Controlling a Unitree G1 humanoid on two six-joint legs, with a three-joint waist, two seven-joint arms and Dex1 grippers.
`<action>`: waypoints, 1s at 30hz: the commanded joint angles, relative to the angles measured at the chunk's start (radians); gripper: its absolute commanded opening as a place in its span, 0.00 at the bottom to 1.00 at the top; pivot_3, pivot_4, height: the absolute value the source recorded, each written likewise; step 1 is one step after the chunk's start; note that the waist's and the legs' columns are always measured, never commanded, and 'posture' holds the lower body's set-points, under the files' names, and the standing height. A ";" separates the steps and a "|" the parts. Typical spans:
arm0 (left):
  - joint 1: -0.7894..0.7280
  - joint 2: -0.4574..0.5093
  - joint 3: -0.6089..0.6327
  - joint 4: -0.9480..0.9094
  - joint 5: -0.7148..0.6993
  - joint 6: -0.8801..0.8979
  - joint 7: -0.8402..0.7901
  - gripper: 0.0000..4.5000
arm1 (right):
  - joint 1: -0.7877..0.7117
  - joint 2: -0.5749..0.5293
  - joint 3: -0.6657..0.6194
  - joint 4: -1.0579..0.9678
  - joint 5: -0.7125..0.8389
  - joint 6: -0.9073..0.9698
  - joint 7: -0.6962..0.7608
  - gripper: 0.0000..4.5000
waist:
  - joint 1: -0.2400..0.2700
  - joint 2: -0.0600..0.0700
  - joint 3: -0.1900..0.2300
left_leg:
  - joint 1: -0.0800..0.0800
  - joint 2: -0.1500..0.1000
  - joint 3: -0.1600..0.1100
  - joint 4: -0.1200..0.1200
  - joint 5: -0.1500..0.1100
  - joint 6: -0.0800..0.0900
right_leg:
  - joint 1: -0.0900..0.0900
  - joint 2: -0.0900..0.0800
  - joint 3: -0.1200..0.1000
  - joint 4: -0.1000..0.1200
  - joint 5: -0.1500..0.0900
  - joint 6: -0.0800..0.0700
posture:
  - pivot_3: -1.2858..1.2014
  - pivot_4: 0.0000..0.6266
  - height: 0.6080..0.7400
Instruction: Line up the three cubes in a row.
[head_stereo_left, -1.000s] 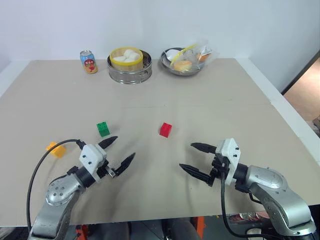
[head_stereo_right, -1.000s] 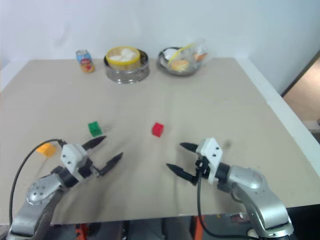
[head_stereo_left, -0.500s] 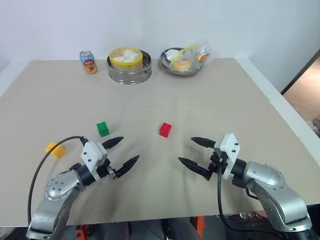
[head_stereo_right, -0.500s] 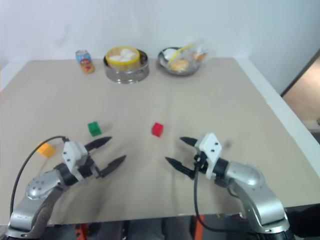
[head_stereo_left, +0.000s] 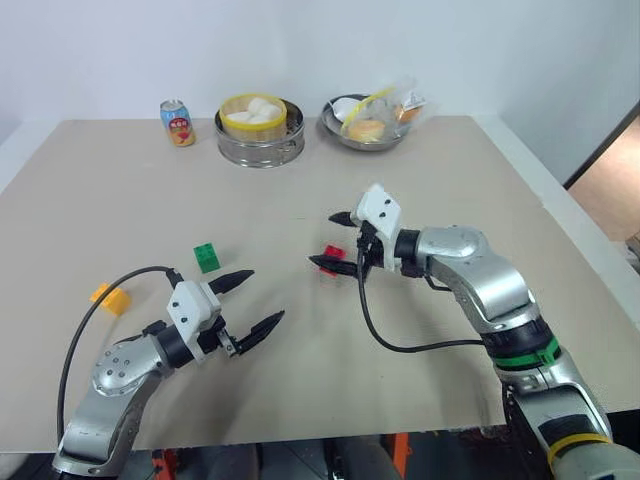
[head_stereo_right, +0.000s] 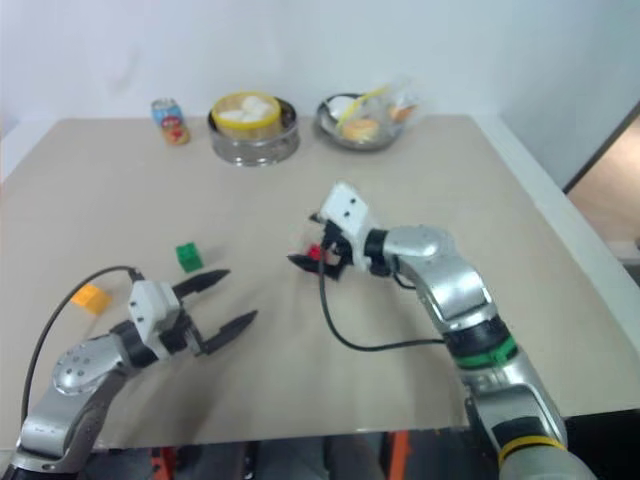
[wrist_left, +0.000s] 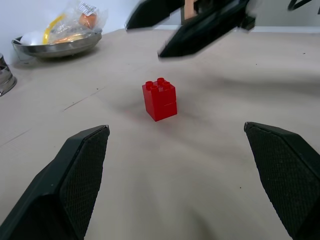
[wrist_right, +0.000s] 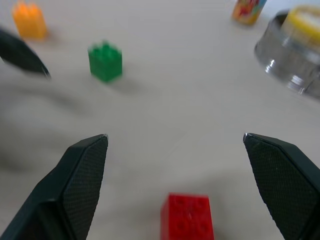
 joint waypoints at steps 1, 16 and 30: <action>0.015 0.022 0.008 -0.063 0.002 -0.025 -0.012 0.99 | -0.067 -0.011 0.054 0.183 -0.064 -0.047 0.104 1.00 | 0.000 0.000 0.000 | 0.000 0.000 0.000 0.000 0.000 0.000 | 0.000 0.000 0.000 0.000 0.000 0.000 | 0.52 0.24 1.00; 0.059 0.072 0.012 -0.147 -0.008 0.016 -0.031 1.00 | -0.168 0.097 0.069 0.392 -0.120 -0.033 0.115 0.84 | -0.004 0.000 0.000 | 0.000 0.001 0.000 -0.001 0.000 0.000 | -0.001 0.002 0.002 0.000 0.001 0.000 | 0.52 0.24 1.00; 0.034 0.083 0.002 -0.129 0.004 0.031 -0.011 1.00 | -0.148 0.082 0.061 0.341 -0.191 -0.035 0.112 0.29 | -0.004 0.001 0.000 | 0.000 0.001 0.001 -0.001 0.000 0.000 | -0.001 0.002 0.002 0.000 0.001 0.000 | 0.52 0.24 1.00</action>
